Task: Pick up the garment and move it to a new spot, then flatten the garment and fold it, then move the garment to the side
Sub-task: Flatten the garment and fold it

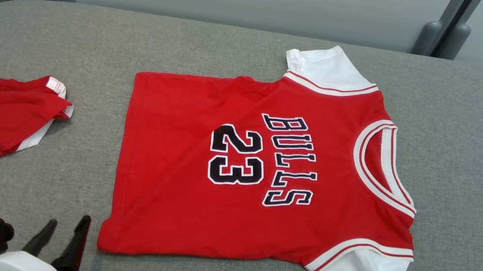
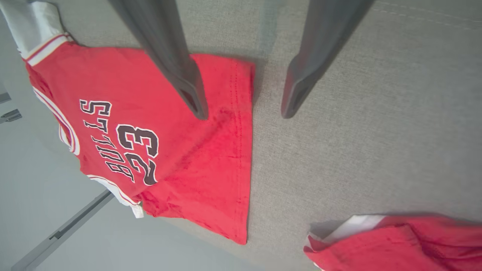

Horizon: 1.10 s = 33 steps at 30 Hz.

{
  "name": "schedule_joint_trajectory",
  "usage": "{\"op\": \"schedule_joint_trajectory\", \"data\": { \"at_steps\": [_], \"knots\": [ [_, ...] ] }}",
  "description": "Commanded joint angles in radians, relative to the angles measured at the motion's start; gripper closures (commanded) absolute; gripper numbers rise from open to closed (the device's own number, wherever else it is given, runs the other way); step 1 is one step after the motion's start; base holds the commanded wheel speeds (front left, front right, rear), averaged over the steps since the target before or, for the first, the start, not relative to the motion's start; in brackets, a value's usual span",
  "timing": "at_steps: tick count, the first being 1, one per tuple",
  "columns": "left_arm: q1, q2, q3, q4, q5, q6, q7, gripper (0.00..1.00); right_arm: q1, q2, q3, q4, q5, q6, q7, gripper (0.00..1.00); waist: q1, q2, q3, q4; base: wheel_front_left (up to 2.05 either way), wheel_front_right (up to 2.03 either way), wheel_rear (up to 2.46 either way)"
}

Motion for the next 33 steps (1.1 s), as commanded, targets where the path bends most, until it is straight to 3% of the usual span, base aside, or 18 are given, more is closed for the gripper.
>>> {"op": "schedule_joint_trajectory", "data": {
  "at_steps": [1, 4, 13, 17, 25, 28, 33],
  "knots": [
    [-0.042, 0.035, 0.049, -0.034, 0.038, 0.024, -0.032, 0.0, -0.026, -0.034, -0.003, -0.039, -0.048, 0.008, -0.028, 0.0, 0.0, 0.0, -0.009, 0.003, 0.0, 0.0, 0.0],
    [-0.064, 0.046, 0.056, -0.071, 0.1, 0.059, -0.079, 0.0, -0.046, -0.059, -0.024, -0.092, -0.16, 0.008, -0.063, 0.0, 0.0, 0.0, -0.027, 0.01, 0.0, 0.0, 0.0],
    [-0.19, 0.089, 0.021, -0.142, 0.298, 0.123, -0.149, 0.0, -0.211, -0.135, 0.048, -0.223, -0.85, 0.008, -0.203, 0.0, 0.0, 0.0, -0.09, 0.02, 0.0, 0.0, 0.0],
    [-0.197, 0.084, -0.009, -0.121, 0.343, 0.14, -0.156, 0.0, -0.238, -0.132, 0.099, -0.219, -1.056, 0.008, -0.264, 0.0, 0.0, 0.0, -0.114, 0.023, 0.0, 0.0, 0.0],
    [-0.111, 0.082, -0.023, -0.081, 0.363, 0.162, -0.182, 0.0, -0.179, -0.083, 0.077, -0.116, -1.203, 0.008, -0.302, 0.0, 0.0, 0.0, -0.135, 0.029, 0.0, 0.0, 0.0],
    [-0.082, 0.08, -0.036, -0.043, 0.348, 0.124, -0.188, 0.0, -0.147, -0.069, 0.066, -0.061, -1.225, 0.008, -0.319, 0.0, 0.0, 0.0, -0.146, 0.039, 0.0, 0.0, 0.0],
    [-0.067, 0.078, -0.016, 0.043, 0.294, 0.015, -0.206, 0.0, -0.112, -0.054, 0.038, -0.005, -1.233, 0.008, -0.341, 0.0, 0.0, 0.0, -0.163, 0.054, 0.0, 0.0, 0.0]
  ]
}}
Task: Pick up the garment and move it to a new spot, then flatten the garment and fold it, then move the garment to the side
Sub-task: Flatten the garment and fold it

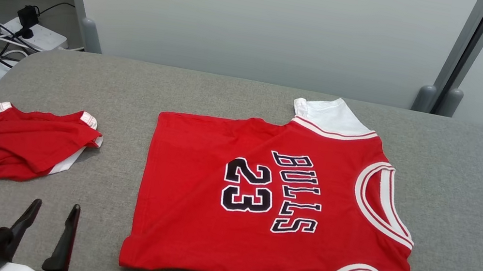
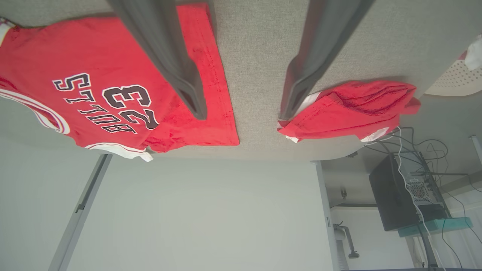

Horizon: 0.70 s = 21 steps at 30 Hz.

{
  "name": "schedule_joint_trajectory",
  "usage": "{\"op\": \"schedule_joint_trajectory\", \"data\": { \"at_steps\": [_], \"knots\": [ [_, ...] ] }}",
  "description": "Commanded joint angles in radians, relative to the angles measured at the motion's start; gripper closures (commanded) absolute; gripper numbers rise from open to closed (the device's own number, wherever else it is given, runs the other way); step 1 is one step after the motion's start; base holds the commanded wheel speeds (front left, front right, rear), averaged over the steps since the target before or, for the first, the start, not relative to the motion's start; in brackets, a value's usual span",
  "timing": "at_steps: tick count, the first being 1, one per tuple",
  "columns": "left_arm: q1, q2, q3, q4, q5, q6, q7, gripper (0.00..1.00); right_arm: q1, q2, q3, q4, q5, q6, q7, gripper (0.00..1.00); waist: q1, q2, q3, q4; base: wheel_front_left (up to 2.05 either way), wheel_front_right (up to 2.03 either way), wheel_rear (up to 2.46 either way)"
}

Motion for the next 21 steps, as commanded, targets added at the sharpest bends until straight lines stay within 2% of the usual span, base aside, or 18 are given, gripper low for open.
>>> {"op": "schedule_joint_trajectory", "data": {
  "at_steps": [1, 5, 11, 16, 21],
  "knots": [
    [-0.032, 0.026, 0.059, 0.001, -0.007, -0.016, -0.014, 0.0, -0.017, -0.015, 0.011, -0.014, -0.004, 0.004, -0.019, 0.0, 0.0, -0.0001, -0.005, 0.005, 0.0, 0.0, 0.0],
    [-0.016, -0.004, 0.136, 0.054, -0.031, -0.061, -0.023, 0.0, -0.007, -0.01, 0.006, -0.006, -0.001, 0.004, -0.025, 0.0, 0.0, -0.0001, -0.01, 0.011, 0.0, 0.0, 0.0],
    [0.008, -0.081, 0.204, 0.037, 0.059, -0.101, -0.024, 0.0, 0.003, -0.014, 0.01, -0.002, -0.016, 0.004, -0.027, 0.0, 0.0, -0.0001, -0.014, 0.018, 0.0, 0.0, 0.0],
    [0.03, -0.125, 0.205, 0.036, 0.144, -0.11, -0.024, 0.0, 0.016, -0.008, 0.026, 0.008, -0.03, 0.004, -0.028, 0.0, 0.0, -0.0001, -0.021, 0.021, 0.0, 0.0, 0.0],
    [0.049, -0.167, 0.23, 0.028, 0.182, -0.119, -0.024, 0.0, 0.027, 0.006, 0.04, 0.013, -0.029, 0.004, -0.029, 0.0, 0.0, -0.0001, -0.024, 0.024, 0.0, 0.0, 0.0]
  ]
}}
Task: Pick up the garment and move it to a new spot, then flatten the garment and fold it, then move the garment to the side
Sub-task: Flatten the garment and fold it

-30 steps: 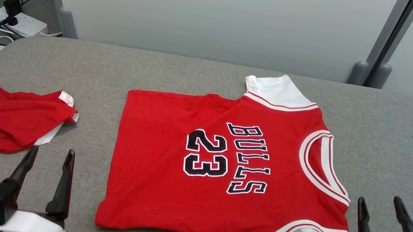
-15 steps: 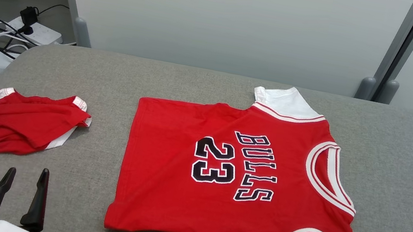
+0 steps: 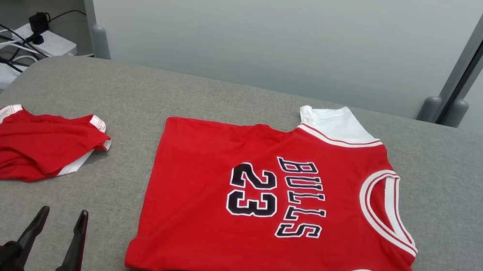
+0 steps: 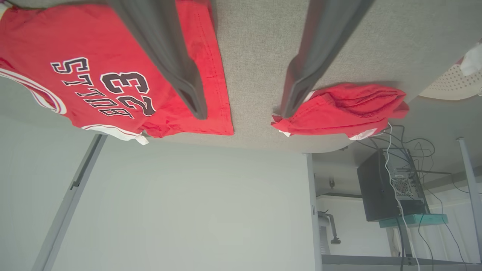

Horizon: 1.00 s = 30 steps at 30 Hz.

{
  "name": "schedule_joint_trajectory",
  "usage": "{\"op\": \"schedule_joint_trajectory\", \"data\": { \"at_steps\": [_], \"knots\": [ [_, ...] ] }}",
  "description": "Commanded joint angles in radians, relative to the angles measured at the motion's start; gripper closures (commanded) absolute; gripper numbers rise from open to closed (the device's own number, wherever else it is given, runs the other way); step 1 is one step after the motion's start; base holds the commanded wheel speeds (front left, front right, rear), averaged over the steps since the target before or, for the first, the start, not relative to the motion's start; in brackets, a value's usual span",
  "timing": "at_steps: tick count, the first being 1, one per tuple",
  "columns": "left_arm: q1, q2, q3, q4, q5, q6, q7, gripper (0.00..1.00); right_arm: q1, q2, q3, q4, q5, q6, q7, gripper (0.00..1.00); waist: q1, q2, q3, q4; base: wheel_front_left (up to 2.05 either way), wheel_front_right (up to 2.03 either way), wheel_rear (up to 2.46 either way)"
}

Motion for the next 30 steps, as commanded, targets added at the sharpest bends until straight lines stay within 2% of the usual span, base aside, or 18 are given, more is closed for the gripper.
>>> {"op": "schedule_joint_trajectory", "data": {
  "at_steps": [1, 8, 24, 30],
  "knots": [
    [-0.026, 0.013, 0.046, -0.018, 0.012, -0.009, -0.013, 0.0, -0.021, -0.018, 0.023, -0.021, -0.011, 0.004, -0.014, 0.0, 0.0, -0.0001, 0.0, 0.001, 0.0, 0.0, 0.0],
    [-0.022, -0.013, 0.061, -0.002, 0.047, -0.037, -0.013, 0.0, -0.021, -0.011, 0.022, -0.02, -0.009, 0.004, -0.014, 0.0, 0.0, -0.0001, 0.001, 0.007, 0.0, 0.0, 0.0],
    [-0.035, -0.031, 0.064, 0.034, 0.081, -0.072, -0.013, 0.0, -0.031, -0.008, 0.031, -0.013, -0.007, 0.004, -0.014, 0.0, 0.0, -0.0001, -0.001, 0.004, 0.0, 0.0, 0.0],
    [-0.044, -0.045, 0.037, 0.051, 0.07, -0.098, 0.006, 0.0, -0.022, -0.009, 0.049, 0.023, 0.014, 0.004, -0.012, 0.0, 0.0, -0.0001, 0.002, -0.001, 0.0, 0.0, 0.0]
  ]
}}
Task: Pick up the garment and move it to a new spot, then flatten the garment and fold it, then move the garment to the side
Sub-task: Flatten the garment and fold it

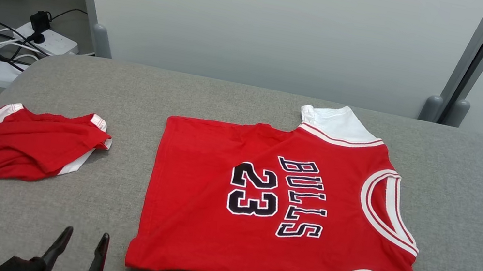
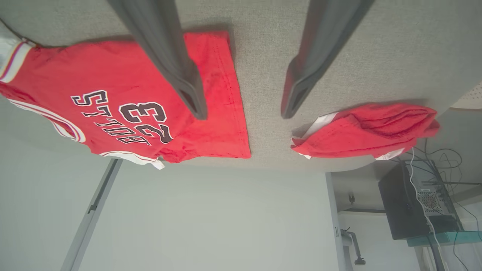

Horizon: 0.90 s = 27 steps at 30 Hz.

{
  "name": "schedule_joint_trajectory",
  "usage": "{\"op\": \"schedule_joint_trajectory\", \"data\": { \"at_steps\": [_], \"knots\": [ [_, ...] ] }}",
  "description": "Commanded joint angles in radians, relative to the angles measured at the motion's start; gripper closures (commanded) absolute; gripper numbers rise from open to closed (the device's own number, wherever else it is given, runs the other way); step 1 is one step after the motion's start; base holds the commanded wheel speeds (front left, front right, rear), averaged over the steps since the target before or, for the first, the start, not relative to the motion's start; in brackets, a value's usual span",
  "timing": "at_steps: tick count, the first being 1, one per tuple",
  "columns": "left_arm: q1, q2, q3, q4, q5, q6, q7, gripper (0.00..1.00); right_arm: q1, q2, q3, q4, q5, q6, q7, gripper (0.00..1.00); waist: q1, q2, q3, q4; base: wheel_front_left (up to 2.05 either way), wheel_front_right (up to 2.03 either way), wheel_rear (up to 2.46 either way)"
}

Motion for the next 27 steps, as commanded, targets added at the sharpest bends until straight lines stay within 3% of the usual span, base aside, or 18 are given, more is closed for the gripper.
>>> {"op": "schedule_joint_trajectory", "data": {
  "at_steps": [1, 11, 27],
  "knots": [
    [-0.057, 0.009, 0.024, -0.01, -0.008, -0.014, 0.008, 0.0, -0.019, -0.021, 0.029, -0.005, 0.008, 0.004, -0.012, 0.0, 0.0, -0.0001, 0.004, -0.005, 0.0, 0.0, 0.0],
    [-0.065, -0.017, -0.03, 0.104, -0.06, -0.079, 0.063, 0.0, 0.055, -0.023, 0.055, 0.069, 0.026, 0.004, 0.01, 0.0, 0.0, -0.0001, 0.059, -0.045, 0.0, 0.0, 0.0],
    [-0.193, -0.043, -0.05, 0.331, -0.101, -0.173, 0.043, 0.0, -0.06, -0.057, 0.065, 0.18, -0.023, 0.004, 0.0, 0.0, 0.0, -0.0001, 0.137, -0.067, 0.0, 0.0, 0.0]
  ]
}}
